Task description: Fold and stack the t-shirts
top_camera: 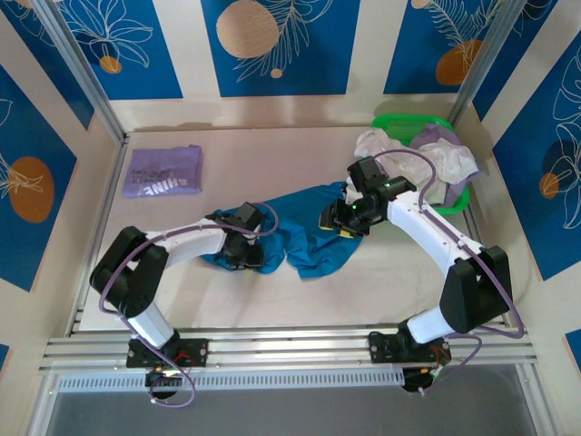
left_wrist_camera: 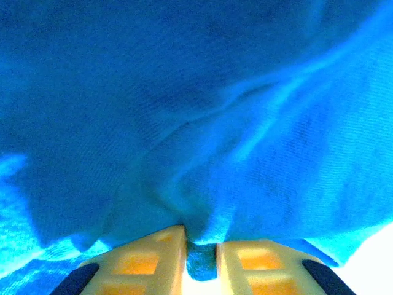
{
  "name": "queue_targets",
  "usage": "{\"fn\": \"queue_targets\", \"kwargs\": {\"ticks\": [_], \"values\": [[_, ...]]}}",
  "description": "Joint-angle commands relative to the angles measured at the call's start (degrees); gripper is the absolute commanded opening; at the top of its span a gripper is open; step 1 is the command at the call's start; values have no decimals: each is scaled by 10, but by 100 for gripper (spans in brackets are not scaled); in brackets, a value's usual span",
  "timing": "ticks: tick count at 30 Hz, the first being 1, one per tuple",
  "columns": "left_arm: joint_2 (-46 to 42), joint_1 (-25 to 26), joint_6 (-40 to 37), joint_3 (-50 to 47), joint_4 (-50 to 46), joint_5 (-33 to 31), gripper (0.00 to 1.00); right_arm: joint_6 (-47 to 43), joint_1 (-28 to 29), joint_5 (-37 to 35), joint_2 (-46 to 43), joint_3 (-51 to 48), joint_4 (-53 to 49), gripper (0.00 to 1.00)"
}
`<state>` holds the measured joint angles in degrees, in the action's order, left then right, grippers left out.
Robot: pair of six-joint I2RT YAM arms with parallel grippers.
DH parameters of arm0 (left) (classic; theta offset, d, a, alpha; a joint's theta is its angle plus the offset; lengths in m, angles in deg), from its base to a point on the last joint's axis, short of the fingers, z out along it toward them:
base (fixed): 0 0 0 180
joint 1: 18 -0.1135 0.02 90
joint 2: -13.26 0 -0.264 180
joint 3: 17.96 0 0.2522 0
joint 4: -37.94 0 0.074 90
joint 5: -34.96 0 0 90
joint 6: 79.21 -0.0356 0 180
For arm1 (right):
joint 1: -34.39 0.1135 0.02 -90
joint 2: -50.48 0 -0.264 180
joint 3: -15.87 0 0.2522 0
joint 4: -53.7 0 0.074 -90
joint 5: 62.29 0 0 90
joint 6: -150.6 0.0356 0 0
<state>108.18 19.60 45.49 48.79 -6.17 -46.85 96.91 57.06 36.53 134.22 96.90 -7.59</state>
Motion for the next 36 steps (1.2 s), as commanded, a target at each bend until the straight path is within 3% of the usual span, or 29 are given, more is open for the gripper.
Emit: {"fn": "queue_targets", "kwargs": {"ticks": [1, 12, 14, 22, 26, 36], "values": [[-22, 7, 11, 8, -22, -15, 28, -7, -5, 18, -17, -6, -6, 52], [-29, 19, 33, -6, -9, -3, 26, -9, -11, 20, -20, -12, -4, 52], [-28, 25, 37, -3, -8, -5, 32, -10, -11, 22, -19, -12, -5, 52], [-47, 44, 54, -4, -28, -37, 34, -11, -15, 22, -23, -13, -5, 52], [-27, 44, 56, -4, -21, -35, 29, -12, -16, 23, -23, -14, -5, 52], [1, 52, 42, 12, -51, -80, 32, -13, -22, 24, -28, -23, -5, 52]]}}
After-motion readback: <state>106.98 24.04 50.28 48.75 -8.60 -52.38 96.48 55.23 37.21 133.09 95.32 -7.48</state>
